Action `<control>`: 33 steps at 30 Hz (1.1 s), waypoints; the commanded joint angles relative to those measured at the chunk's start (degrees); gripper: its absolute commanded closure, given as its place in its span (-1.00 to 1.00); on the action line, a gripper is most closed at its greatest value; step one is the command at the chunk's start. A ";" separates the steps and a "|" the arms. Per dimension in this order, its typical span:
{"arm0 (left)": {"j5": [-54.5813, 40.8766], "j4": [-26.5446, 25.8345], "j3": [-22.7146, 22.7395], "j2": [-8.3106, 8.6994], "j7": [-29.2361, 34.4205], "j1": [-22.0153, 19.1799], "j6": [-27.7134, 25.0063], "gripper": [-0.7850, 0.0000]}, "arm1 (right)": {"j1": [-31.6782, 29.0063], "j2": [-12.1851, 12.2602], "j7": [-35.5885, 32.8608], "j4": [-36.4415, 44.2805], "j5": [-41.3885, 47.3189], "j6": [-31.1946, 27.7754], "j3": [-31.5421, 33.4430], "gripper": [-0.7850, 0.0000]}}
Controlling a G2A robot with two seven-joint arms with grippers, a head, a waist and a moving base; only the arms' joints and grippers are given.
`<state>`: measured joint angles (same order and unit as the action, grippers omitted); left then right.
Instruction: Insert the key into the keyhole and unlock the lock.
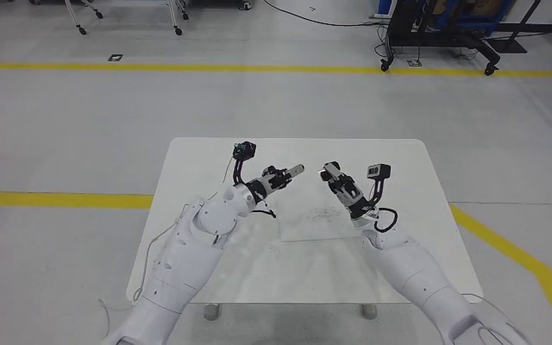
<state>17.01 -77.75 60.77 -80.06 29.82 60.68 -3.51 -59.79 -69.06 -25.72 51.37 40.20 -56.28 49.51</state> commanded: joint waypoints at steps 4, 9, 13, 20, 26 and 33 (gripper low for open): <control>-8.63 1.27 -0.20 -0.78 -1.41 -0.03 0.26 -0.24 | 1.11 -1.18 -0.11 -2.18 -1.02 0.50 -0.76 1.00; -6.95 2.33 -1.44 -0.92 -1.36 -0.89 -0.21 -0.09 | 1.36 -2.24 -1.34 -2.73 0.11 1.54 -1.34 1.00; -6.58 2.51 -2.06 -1.04 -1.76 -0.97 -0.70 0.11 | 1.89 -2.88 -4.31 -3.52 1.85 3.36 -1.58 1.00; -6.74 2.66 -2.19 -1.09 -2.13 -1.04 -1.26 0.20 | 2.84 -3.85 -6.30 -5.60 1.86 4.99 -1.45 1.00; -6.94 2.91 -2.76 -1.18 -1.43 -1.01 -0.95 0.36 | 3.21 -4.53 -6.90 -7.07 2.06 5.50 -0.81 1.00; -7.18 3.27 -3.16 -1.30 -1.37 -1.20 -0.66 0.52 | 3.19 -5.28 -8.95 -7.91 3.65 6.38 -0.08 1.00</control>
<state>9.89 -74.52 57.63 -81.35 28.46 59.52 -4.18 -56.58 -74.22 -34.24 43.68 43.71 -50.12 49.40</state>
